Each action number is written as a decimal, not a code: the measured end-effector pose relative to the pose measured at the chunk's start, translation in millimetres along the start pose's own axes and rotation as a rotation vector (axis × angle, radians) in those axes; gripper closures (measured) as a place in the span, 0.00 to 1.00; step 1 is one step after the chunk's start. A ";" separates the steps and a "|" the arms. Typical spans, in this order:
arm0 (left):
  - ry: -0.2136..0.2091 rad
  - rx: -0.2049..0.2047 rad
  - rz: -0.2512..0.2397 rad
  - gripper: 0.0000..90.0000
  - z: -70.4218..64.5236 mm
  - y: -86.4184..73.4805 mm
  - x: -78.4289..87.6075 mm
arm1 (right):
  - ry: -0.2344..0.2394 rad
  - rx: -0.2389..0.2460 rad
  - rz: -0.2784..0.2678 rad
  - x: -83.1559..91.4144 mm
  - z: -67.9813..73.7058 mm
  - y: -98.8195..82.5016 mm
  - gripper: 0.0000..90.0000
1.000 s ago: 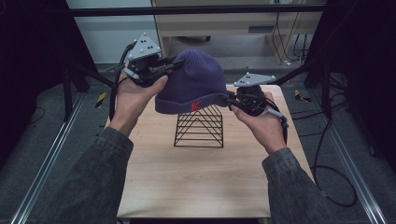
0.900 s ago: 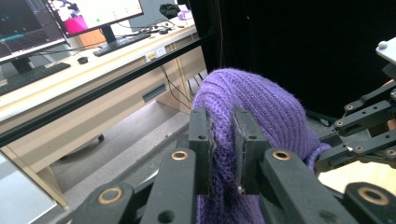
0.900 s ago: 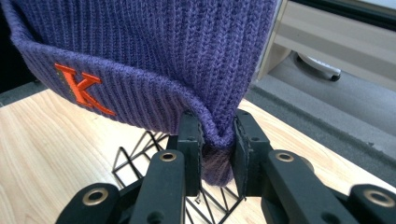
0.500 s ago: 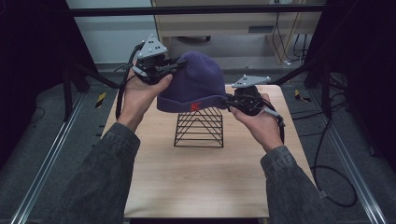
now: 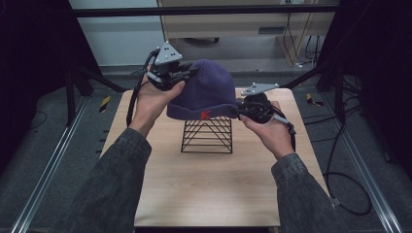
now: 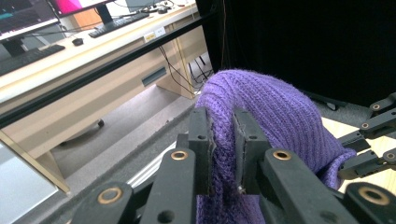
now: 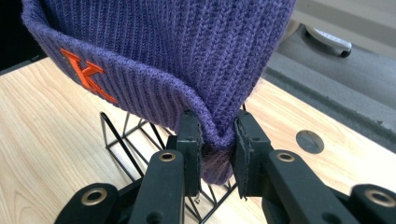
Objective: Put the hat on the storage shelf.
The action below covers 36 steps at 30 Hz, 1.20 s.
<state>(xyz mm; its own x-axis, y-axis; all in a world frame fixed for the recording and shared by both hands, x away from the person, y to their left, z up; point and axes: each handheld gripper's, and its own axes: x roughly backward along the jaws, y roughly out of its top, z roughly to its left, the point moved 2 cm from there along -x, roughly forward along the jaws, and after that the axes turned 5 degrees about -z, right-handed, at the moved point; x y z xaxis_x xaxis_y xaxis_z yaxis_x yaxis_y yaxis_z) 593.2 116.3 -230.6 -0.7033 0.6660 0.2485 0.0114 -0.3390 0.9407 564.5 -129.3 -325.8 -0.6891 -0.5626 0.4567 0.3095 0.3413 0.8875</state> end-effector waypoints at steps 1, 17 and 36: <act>0.000 0.003 0.005 0.88 0.3 -2.4 -1.6 | 0.001 0.000 0.005 -1.2 -0.3 -1.8 0.83; -0.017 0.011 0.039 0.89 -4.4 -18.9 -11.0 | 0.004 0.004 0.056 -8.8 1.8 -21.0 0.82; -0.022 0.019 0.062 0.88 -2.0 -29.1 -16.1 | -0.022 0.026 0.105 -17.4 5.6 -25.0 0.82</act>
<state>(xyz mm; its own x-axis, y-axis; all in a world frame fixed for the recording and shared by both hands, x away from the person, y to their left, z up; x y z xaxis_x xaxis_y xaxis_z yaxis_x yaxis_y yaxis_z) 602.8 114.2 -262.3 -0.6849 0.6586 0.3117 0.0686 -0.3676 0.9275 565.1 -123.8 -356.3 -0.6683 -0.5057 0.5456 0.3639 0.4175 0.8327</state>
